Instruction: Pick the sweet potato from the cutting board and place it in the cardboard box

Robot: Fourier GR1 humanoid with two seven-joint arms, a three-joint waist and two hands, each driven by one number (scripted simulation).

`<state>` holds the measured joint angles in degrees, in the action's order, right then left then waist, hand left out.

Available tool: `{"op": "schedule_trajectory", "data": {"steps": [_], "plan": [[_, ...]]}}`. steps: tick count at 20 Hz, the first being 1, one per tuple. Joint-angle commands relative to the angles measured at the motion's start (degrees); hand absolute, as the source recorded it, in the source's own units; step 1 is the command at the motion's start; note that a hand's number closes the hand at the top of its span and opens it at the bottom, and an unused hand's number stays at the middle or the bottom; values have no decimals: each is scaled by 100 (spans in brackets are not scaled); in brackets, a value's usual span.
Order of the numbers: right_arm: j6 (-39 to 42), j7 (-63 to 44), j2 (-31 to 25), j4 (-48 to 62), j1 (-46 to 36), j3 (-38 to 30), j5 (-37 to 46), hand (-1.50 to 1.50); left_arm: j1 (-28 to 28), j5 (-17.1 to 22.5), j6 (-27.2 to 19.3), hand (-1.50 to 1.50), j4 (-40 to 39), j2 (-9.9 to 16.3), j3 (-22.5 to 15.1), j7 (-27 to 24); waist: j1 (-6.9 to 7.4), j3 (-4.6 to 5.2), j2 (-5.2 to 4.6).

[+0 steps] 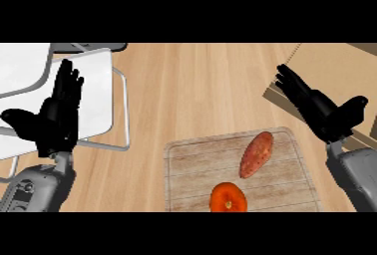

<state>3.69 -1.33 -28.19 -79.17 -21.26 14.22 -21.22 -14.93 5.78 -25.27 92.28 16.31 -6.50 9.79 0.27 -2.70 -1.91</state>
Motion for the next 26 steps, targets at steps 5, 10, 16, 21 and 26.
{"op": "schedule_trajectory", "data": {"steps": [5, 10, 16, 21, 26], "plan": [[-1393, 320, 734, -330, 885, -672, -250, -150, 538, -837, 623, 0, -1168, 1129, 154, -252, -136, 260, 233], [-1652, 354, -652, 2, 1397, 325, 2027, -150, 506, -1036, 1175, 0, -1548, 914, 294, -356, 47, 284, 193], [-1900, 1866, 477, -633, 2285, -162, 1005, -150, 635, -1353, 1440, 0, -1660, 714, 683, -506, -32, 234, 241], [-1977, 2071, -192, -608, 2501, -138, 1693, -150, 526, -1490, 1632, 0, -1750, 634, 833, -617, 93, 270, 199], [-1694, 1519, -1090, -576, 2732, 140, 2335, -150, 330, -1726, 1863, 0, -1702, 456, 958, -593, 291, 301, 189]]}}
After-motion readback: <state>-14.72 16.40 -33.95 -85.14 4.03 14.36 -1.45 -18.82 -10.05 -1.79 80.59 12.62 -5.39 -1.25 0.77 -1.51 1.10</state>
